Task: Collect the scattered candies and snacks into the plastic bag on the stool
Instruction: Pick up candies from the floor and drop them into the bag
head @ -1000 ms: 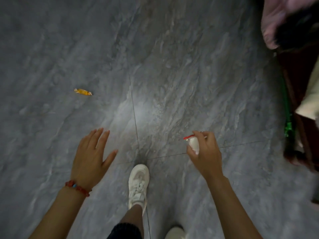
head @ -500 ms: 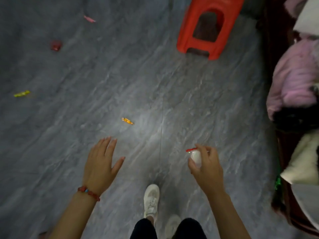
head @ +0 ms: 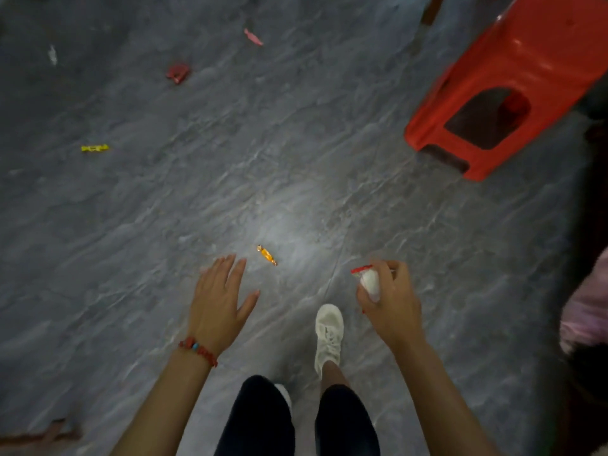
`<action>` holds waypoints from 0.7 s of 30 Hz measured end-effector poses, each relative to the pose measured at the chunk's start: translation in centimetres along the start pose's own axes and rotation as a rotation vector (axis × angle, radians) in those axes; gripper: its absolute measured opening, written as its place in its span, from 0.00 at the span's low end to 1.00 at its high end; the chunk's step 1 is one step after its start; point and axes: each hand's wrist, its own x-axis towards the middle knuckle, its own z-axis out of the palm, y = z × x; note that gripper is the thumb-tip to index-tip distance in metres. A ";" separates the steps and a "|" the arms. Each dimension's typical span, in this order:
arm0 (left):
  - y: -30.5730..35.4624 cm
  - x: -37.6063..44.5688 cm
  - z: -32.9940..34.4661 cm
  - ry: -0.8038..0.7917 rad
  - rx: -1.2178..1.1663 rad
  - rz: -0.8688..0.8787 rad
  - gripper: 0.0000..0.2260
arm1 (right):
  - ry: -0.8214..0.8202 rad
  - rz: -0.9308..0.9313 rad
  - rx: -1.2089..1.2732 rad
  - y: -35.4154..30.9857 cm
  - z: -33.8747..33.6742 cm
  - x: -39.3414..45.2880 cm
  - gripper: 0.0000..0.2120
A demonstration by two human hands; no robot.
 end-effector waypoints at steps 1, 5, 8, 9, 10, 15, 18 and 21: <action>-0.2 1.1 0.9 -0.017 -0.013 -0.021 0.32 | -0.015 -0.009 -0.007 0.3 0.6 1.3 0.20; -1.8 5.9 5.2 -0.043 -0.053 -0.079 0.29 | -0.064 -0.064 -0.048 1.8 4.5 6.1 0.22; -4.0 9.2 9.3 -0.016 -0.050 -0.105 0.28 | -0.092 -0.093 -0.067 2.9 8.7 9.1 0.23; -4.8 10.3 10.9 -0.012 -0.053 -0.115 0.27 | -0.093 -0.096 -0.059 3.3 10.3 10.0 0.24; -5.7 11.3 12.6 -0.013 -0.060 -0.127 0.27 | -0.090 -0.107 -0.052 3.7 11.9 10.9 0.24; -11.1 16.3 22.6 -0.038 -0.051 -0.186 0.27 | -0.061 -0.197 -0.047 7.1 21.7 15.9 0.22; -13.8 18.9 28.7 -0.045 -0.053 -0.245 0.27 | -0.075 -0.269 -0.053 9.8 27.5 18.7 0.21; -15.9 21.1 34.6 -0.040 -0.092 -0.308 0.25 | -0.097 -0.320 -0.061 12.4 32.5 21.0 0.21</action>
